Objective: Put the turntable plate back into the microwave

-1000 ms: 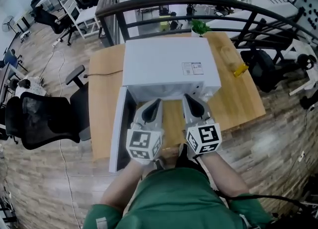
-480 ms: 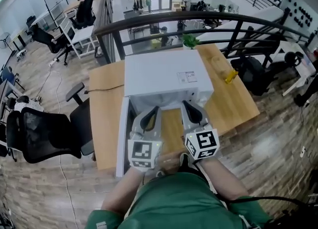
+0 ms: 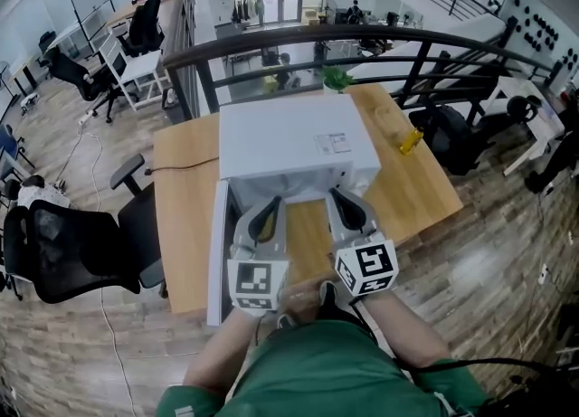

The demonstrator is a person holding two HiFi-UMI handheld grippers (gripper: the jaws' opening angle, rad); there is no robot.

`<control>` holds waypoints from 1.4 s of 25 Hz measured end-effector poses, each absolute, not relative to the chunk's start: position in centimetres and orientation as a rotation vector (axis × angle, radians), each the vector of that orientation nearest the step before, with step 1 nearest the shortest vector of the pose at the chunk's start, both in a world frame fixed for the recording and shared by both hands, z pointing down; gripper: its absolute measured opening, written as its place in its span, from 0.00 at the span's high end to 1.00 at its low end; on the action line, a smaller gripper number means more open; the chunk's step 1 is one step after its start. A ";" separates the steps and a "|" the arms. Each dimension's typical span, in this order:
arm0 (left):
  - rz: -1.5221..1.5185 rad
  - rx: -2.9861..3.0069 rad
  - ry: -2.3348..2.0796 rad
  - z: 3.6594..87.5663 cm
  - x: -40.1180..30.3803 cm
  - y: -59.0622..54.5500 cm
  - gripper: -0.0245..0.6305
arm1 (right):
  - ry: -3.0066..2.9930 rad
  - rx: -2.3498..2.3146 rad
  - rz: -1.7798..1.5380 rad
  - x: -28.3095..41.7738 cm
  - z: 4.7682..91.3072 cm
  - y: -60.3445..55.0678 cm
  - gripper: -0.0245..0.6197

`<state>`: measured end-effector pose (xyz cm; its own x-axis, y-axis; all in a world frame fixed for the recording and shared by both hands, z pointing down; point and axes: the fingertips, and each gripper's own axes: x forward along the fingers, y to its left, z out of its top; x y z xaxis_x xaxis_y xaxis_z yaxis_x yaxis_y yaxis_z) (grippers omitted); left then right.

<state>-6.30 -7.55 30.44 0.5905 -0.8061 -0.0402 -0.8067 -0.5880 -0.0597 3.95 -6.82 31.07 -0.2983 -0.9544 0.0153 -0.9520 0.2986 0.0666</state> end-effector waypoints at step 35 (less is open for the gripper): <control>0.005 -2.745 1.416 30.8 -6.0 -7.6 0.95 | -2.478 1.852 -0.076 4.8 31.3 -5.8 0.96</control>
